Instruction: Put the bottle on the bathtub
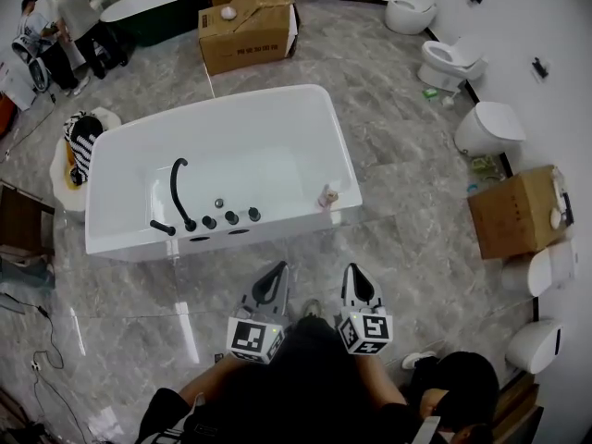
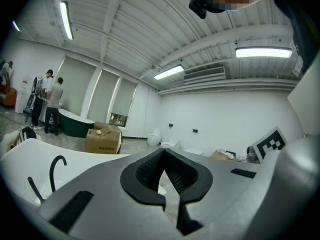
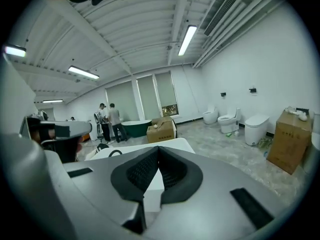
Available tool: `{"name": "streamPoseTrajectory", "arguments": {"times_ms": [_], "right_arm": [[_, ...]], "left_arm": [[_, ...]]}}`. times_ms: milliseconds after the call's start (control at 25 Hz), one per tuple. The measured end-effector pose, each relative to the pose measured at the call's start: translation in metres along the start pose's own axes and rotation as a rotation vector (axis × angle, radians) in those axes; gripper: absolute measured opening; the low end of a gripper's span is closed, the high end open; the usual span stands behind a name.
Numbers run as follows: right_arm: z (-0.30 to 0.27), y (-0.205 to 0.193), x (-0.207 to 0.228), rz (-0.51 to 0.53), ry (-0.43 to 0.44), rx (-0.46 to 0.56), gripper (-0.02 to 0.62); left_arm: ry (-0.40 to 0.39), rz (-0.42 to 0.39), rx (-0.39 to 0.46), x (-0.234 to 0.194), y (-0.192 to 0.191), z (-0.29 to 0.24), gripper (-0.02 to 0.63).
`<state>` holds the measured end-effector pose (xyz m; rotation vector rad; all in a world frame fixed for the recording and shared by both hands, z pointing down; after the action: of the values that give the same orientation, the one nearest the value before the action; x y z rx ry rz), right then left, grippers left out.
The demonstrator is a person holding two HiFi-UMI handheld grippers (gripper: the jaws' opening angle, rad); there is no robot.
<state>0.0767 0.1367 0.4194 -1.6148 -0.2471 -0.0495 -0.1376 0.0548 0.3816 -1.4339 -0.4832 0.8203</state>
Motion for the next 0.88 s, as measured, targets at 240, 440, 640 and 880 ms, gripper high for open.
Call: {"name": "streamPoseTrajectory", "arguments": {"times_ms": [240, 440, 640, 880], "right_arm": [[0.023, 0.018, -0.002, -0.020, 0.038, 0.019, 0.011], [0.028, 0.022, 0.005, -0.019, 0.052, 0.027, 0.011], [0.029, 0.023, 0.017, -0.024, 0.051, 0.036, 0.011], [0.031, 0.024, 0.027, -0.039, 0.057, 0.036, 0.009]], "left_arm": [[0.016, 0.003, 0.004, 0.012, -0.002, -0.002, 0.017], [0.006, -0.016, 0.018, 0.022, -0.005, -0.011, 0.017], [0.012, -0.021, 0.015, 0.032, -0.008, -0.017, 0.017], [0.024, -0.026, 0.007, 0.039, -0.009, -0.022, 0.017]]}}
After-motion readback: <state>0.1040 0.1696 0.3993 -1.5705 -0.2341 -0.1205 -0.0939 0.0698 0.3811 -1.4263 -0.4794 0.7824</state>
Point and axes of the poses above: the fingertips, and each gripper's own axes: z backward along the fingers, x to its right, y out of its top, the point moved 10 cm from there along z, backward along the fingers, and after that the axes turned 15 degrees about x, right-handed, at the moved point
